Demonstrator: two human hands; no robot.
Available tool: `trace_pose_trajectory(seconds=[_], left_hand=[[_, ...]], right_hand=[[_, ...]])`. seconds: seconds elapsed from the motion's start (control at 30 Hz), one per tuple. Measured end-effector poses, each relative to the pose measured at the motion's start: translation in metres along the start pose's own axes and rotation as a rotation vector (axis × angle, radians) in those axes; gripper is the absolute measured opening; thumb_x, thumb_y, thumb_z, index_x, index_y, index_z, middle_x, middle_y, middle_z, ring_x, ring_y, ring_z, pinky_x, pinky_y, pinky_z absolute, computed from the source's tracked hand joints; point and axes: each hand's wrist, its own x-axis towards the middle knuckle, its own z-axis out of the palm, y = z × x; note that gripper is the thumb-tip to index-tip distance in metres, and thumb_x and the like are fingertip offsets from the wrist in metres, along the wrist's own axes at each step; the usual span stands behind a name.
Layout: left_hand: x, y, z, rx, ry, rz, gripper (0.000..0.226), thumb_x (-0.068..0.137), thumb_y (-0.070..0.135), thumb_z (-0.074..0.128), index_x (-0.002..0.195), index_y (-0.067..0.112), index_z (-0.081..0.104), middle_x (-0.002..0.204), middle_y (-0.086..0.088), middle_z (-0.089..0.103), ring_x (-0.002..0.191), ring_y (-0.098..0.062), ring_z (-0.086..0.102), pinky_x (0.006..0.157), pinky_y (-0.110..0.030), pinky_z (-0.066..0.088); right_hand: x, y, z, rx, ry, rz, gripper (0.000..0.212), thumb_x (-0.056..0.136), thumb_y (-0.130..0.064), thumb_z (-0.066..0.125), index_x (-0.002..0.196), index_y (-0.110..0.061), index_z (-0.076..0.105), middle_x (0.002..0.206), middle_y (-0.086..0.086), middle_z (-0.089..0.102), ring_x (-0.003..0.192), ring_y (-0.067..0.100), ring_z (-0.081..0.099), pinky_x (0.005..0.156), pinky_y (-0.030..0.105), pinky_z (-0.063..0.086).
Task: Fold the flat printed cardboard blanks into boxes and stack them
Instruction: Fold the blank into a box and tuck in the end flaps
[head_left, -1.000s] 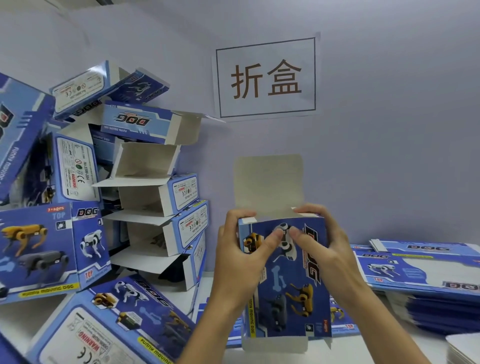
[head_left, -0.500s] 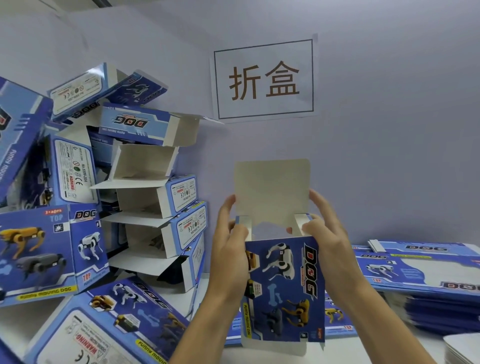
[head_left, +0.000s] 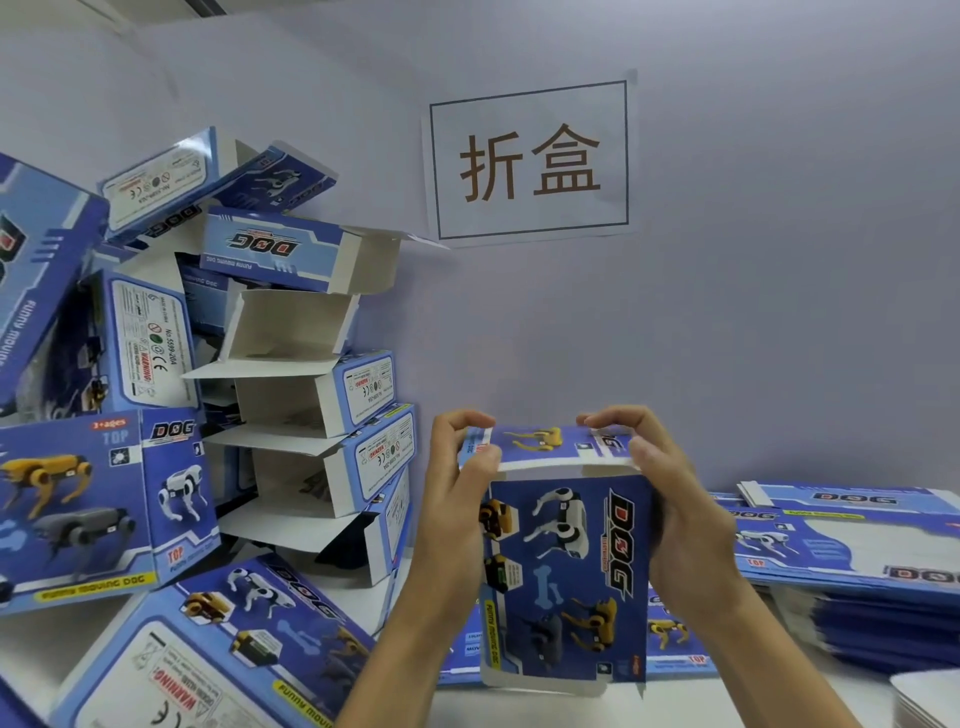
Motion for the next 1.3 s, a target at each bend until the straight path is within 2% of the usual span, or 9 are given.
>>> trace_pose_trajectory(seconds=[0.1, 0.17, 0.3, 0.43, 0.57, 0.73, 0.83, 1.03, 1.3], left_hand=[[-0.001, -0.004, -0.004, 0.068, -0.038, 0.045, 0.021, 0.09, 0.033, 0.047, 0.106, 0.031, 0.061, 0.112, -0.012, 0.067, 0.099, -0.03, 0.072, 0.065, -0.04, 0.061], [-0.001, -0.003, -0.006, 0.128, -0.031, 0.051, 0.023, 0.09, 0.035, 0.048, 0.104, 0.028, 0.065, 0.12, -0.012, 0.061, 0.104, -0.03, 0.07, 0.07, -0.044, 0.061], [-0.003, 0.001, -0.01, 0.147, -0.073, 0.005, 0.024, 0.087, 0.044, 0.056, 0.104, 0.031, 0.065, 0.127, -0.01, 0.057, 0.112, -0.031, 0.067, 0.08, -0.055, 0.06], [-0.005, 0.006, -0.014, 0.212, -0.111, 0.05, 0.027, 0.086, 0.053, 0.065, 0.108, 0.037, 0.064, 0.126, -0.002, 0.059, 0.11, -0.03, 0.067, 0.071, -0.043, 0.062], [-0.005, 0.008, -0.014, 0.229, -0.066, 0.106, 0.036, 0.079, 0.046, 0.063, 0.114, 0.035, 0.063, 0.11, 0.012, 0.067, 0.097, -0.019, 0.072, 0.061, -0.028, 0.059], [-0.004, 0.007, -0.004, 0.22, 0.017, 0.158, 0.029, 0.079, 0.052, 0.06, 0.098, 0.03, 0.063, 0.085, 0.007, 0.072, 0.079, -0.013, 0.073, 0.057, -0.033, 0.061], [-0.003, 0.008, 0.002, 0.165, 0.075, 0.131, 0.024, 0.078, 0.058, 0.06, 0.085, 0.035, 0.061, 0.088, -0.006, 0.073, 0.081, -0.028, 0.074, 0.064, -0.055, 0.059], [-0.003, 0.012, 0.005, 0.115, 0.069, 0.102, 0.02, 0.082, 0.052, 0.063, 0.086, 0.033, 0.06, 0.091, -0.013, 0.073, 0.081, -0.032, 0.074, 0.061, -0.051, 0.061], [-0.004, 0.012, 0.006, 0.081, 0.102, 0.068, 0.022, 0.08, 0.054, 0.063, 0.083, 0.033, 0.061, 0.088, -0.016, 0.073, 0.084, -0.043, 0.071, 0.071, -0.067, 0.054]], right_hand=[[-0.004, 0.002, 0.0, -0.056, -0.003, -0.007, 0.028, 0.079, -0.022, 0.047, 0.102, -0.01, 0.059, 0.105, 0.005, 0.068, 0.08, 0.032, 0.072, 0.054, 0.033, 0.058], [-0.006, 0.003, -0.001, -0.047, -0.01, 0.025, 0.027, 0.082, -0.025, 0.048, 0.1, -0.011, 0.061, 0.113, 0.008, 0.064, 0.085, 0.031, 0.072, 0.058, 0.032, 0.058], [-0.004, -0.002, -0.005, -0.109, -0.072, 0.06, 0.017, 0.083, -0.038, 0.061, 0.095, -0.027, 0.061, 0.103, -0.003, 0.07, 0.089, 0.035, 0.072, 0.065, 0.038, 0.061], [-0.003, -0.004, -0.004, -0.166, -0.079, 0.046, 0.034, 0.072, -0.043, 0.07, 0.1, -0.027, 0.06, 0.099, -0.002, 0.07, 0.086, 0.038, 0.073, 0.065, 0.043, 0.061], [-0.003, -0.004, -0.001, -0.19, -0.002, -0.033, 0.022, 0.081, -0.029, 0.068, 0.102, -0.029, 0.062, 0.101, 0.006, 0.072, 0.086, 0.036, 0.072, 0.065, 0.04, 0.061], [-0.005, -0.004, 0.012, -0.2, 0.11, -0.099, 0.015, 0.082, -0.035, 0.063, 0.093, -0.025, 0.06, 0.09, 0.014, 0.071, 0.073, 0.029, 0.073, 0.056, 0.032, 0.058], [-0.004, -0.004, 0.019, -0.21, 0.147, -0.1, 0.019, 0.083, -0.04, 0.061, 0.091, -0.023, 0.058, 0.082, 0.015, 0.068, 0.068, 0.028, 0.073, 0.053, 0.03, 0.057], [-0.003, -0.008, 0.017, -0.147, 0.136, -0.058, 0.017, 0.087, -0.035, 0.07, 0.088, -0.022, 0.06, 0.086, 0.019, 0.068, 0.07, 0.03, 0.073, 0.052, 0.03, 0.056], [-0.002, -0.012, 0.016, -0.098, 0.121, 0.035, 0.028, 0.071, -0.043, 0.07, 0.085, -0.021, 0.058, 0.09, 0.024, 0.067, 0.07, 0.031, 0.073, 0.052, 0.03, 0.056]])
